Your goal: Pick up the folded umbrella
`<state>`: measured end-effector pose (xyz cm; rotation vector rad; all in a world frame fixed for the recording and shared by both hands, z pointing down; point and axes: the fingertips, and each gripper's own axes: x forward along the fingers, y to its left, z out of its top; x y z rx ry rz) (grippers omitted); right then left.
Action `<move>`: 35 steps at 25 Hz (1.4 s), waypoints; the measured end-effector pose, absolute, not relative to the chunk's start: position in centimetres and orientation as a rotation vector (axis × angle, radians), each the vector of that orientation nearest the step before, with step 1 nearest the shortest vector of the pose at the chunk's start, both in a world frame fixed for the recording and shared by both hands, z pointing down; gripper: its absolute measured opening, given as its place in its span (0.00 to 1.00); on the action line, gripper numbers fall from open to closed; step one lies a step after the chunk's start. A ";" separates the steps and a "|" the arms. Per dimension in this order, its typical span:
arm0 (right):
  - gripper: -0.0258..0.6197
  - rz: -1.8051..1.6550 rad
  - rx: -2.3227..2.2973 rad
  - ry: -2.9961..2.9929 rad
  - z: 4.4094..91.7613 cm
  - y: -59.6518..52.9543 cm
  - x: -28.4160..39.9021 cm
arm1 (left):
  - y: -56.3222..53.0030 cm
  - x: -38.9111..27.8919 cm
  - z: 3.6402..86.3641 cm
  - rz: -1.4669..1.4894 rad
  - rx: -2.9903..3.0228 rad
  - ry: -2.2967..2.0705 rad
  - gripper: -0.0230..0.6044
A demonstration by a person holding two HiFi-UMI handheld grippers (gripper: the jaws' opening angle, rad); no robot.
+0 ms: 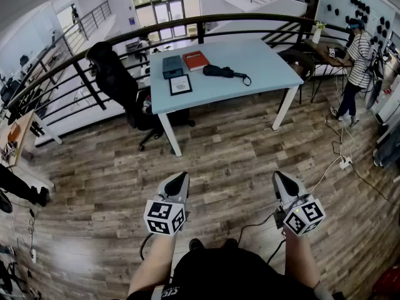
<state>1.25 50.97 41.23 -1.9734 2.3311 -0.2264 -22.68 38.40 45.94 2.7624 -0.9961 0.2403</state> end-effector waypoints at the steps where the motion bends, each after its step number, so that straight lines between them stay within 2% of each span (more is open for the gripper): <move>1: 0.04 -0.219 -1.967 2.339 41.2 51.1 1.5 | 38.6 -22.3 45.9 0.242 2.763 -0.996 0.03; 8: 0.04 -0.159 -1.957 2.350 40.6 53.5 3.8 | 40.7 -19.0 45.7 0.282 2.792 -0.981 0.03; 23: 0.04 -0.267 -1.890 2.296 42.0 55.0 7.5 | 41.6 -13.4 47.4 0.275 2.762 -0.906 0.04; 35: 0.04 -0.367 -1.887 2.323 44.9 42.9 10.0 | 29.9 -10.3 50.4 0.255 2.715 -0.885 0.04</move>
